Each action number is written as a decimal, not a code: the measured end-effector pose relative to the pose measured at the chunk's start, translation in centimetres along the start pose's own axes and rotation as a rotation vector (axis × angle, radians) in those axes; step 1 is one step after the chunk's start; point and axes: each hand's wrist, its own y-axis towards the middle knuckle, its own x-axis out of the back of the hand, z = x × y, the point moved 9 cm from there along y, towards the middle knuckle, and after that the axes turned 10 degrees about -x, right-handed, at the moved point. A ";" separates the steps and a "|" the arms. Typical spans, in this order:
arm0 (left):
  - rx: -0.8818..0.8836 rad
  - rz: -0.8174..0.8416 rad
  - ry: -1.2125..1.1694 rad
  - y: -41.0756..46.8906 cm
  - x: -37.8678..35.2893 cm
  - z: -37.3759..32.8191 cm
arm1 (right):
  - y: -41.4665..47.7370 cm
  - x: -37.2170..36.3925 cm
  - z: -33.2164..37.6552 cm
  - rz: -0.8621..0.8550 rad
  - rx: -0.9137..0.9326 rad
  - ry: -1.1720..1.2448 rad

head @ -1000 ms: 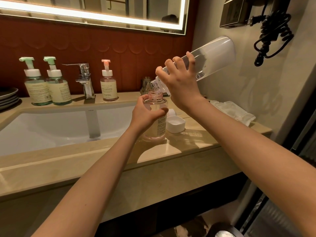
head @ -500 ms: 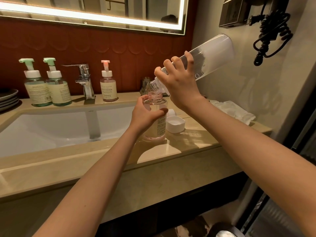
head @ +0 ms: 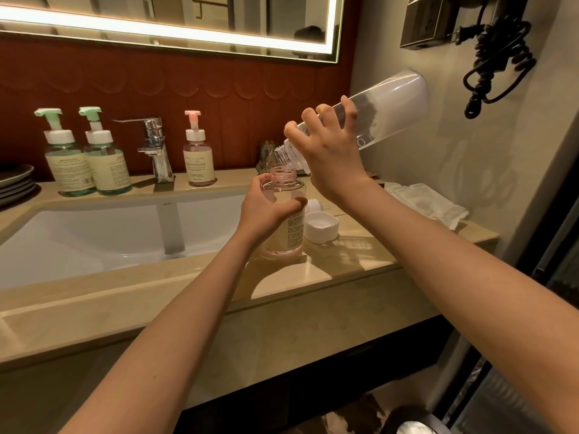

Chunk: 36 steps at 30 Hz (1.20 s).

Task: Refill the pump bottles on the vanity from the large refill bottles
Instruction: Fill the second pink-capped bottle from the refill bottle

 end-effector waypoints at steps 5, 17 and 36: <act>0.003 0.001 0.008 0.0 0.0 0.0 | -0.1 -0.3 -0.3 0.042 -0.027 0.028; -0.001 0.006 0.013 -0.2 0.0 -0.2 | -0.9 -1.6 -1.8 0.309 -0.197 0.139; -0.014 0.011 0.027 -0.2 0.1 -0.5 | -3.8 -7.5 -4.5 0.770 -0.708 0.874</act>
